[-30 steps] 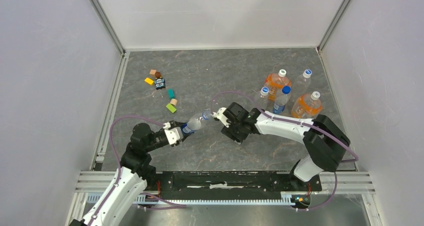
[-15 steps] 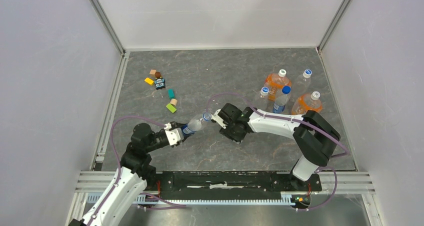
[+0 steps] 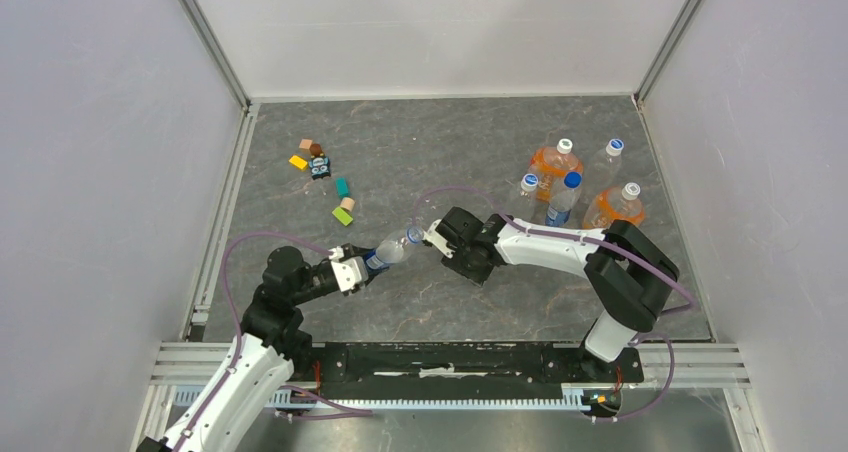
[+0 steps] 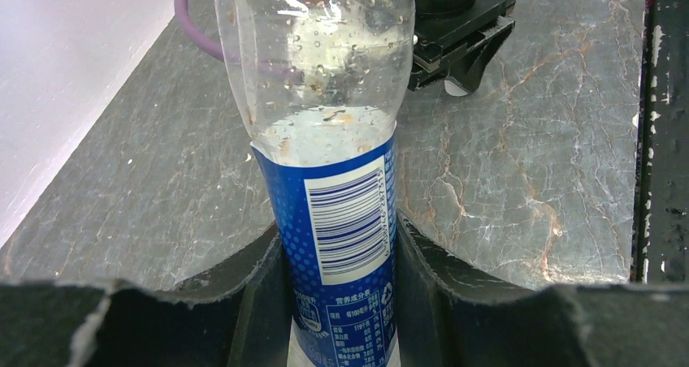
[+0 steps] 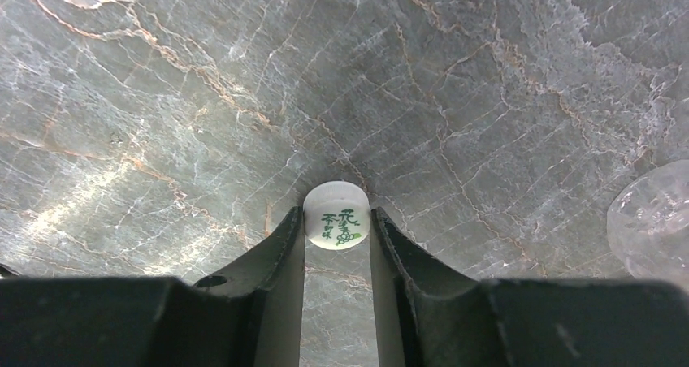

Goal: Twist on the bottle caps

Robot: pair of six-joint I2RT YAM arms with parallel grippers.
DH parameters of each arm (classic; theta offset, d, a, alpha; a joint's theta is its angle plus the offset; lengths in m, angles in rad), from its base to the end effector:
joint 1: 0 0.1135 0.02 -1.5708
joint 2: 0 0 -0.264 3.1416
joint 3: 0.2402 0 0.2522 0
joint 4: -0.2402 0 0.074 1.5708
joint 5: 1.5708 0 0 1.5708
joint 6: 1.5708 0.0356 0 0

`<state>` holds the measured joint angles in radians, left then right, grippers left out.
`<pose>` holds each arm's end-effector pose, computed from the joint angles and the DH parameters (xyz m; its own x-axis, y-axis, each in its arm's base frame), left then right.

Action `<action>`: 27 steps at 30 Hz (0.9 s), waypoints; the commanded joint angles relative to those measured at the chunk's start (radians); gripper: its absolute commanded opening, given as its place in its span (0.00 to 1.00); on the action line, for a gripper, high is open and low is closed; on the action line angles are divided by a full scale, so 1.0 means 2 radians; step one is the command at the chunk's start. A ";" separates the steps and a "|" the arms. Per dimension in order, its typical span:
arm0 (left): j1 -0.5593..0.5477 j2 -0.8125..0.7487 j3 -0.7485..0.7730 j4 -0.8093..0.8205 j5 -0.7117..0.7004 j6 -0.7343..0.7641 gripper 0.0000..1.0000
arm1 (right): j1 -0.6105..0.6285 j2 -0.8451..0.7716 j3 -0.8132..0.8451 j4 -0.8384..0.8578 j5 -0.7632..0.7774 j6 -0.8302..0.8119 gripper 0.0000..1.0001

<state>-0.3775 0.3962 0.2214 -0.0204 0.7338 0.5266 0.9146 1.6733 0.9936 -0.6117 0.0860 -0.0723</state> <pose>0.1089 -0.0688 0.2124 0.2887 0.2871 -0.9134 0.8552 0.3515 0.3808 0.1888 0.2401 0.1636 -0.5289 -0.8049 -0.2691 -0.8153 0.5700 -0.1023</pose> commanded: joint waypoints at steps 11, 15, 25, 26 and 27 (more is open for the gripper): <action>-0.007 -0.001 0.009 0.000 0.013 0.039 0.47 | 0.003 -0.125 0.002 -0.001 -0.020 -0.031 0.08; -0.014 0.003 0.008 0.000 0.016 0.049 0.47 | 0.003 -0.196 0.013 -0.002 -0.040 -0.046 0.07; -0.026 0.029 0.023 0.000 0.024 0.086 0.47 | 0.003 -0.306 0.059 -0.013 -0.086 -0.108 0.02; -0.029 0.037 0.028 0.000 0.025 0.091 0.47 | 0.003 -0.314 0.061 -0.007 -0.090 -0.112 0.02; -0.031 0.046 0.034 0.000 0.028 0.096 0.47 | 0.003 -0.319 0.063 -0.001 -0.097 -0.116 0.01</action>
<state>-0.4236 0.4450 0.2245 -0.0299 0.7460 0.6392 0.9146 1.0874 1.0733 -0.6441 -0.0532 -0.2401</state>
